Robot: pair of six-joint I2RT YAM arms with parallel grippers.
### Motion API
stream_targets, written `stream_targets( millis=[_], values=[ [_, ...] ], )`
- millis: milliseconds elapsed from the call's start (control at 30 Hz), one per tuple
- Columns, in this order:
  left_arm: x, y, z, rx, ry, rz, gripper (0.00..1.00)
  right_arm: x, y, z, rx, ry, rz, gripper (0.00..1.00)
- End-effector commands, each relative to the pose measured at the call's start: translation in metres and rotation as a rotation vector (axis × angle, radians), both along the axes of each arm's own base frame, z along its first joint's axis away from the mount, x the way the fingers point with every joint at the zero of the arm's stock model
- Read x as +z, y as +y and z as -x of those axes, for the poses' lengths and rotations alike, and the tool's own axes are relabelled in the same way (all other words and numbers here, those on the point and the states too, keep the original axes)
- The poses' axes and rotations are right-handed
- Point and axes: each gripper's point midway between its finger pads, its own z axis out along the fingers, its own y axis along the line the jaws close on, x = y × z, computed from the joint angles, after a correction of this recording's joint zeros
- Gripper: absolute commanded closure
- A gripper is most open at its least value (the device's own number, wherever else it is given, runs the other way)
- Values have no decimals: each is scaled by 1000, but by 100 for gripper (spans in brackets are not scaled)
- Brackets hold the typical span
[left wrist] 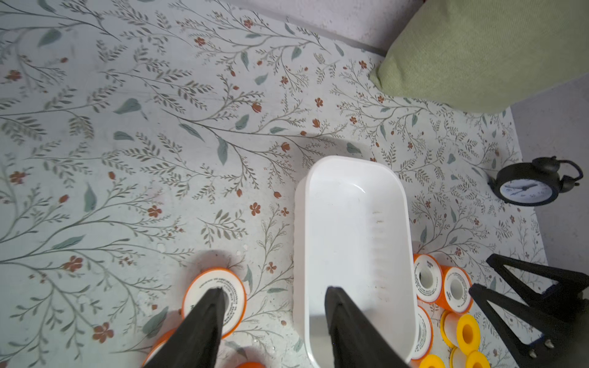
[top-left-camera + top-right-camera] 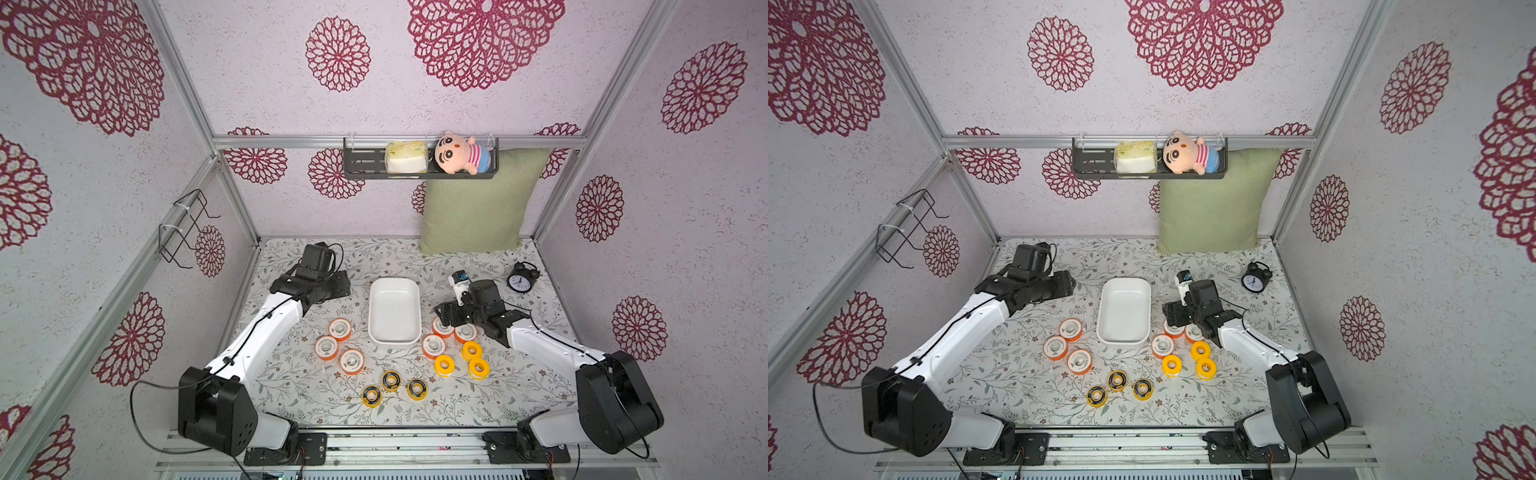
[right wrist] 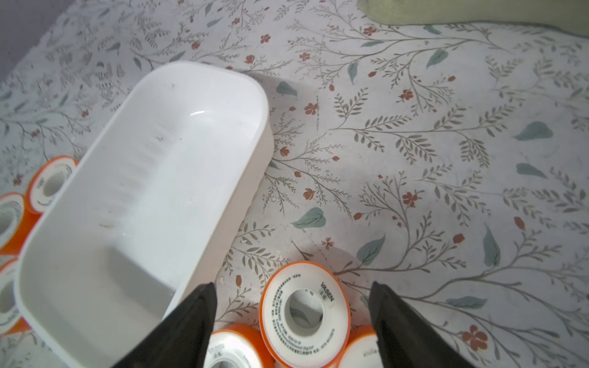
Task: Put the sealing tape into the storage box
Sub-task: Move the storage box to the center of the board, then pick up the sealing tape at the center of the board.
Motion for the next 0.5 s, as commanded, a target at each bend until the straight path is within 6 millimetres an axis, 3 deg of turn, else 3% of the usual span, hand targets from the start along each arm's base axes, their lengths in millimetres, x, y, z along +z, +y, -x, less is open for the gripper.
stream_targets(
  millis=[0,200,467],
  values=[
    [8,18,7,12,-39,2,41,-10,8,4,17,75,24,30],
    [6,45,15,59,-49,-7,41,-29,21,7,22,146,60,44],
    [1,48,14,66,-42,-7,41,-39,25,12,0,180,143,47]
  ],
)
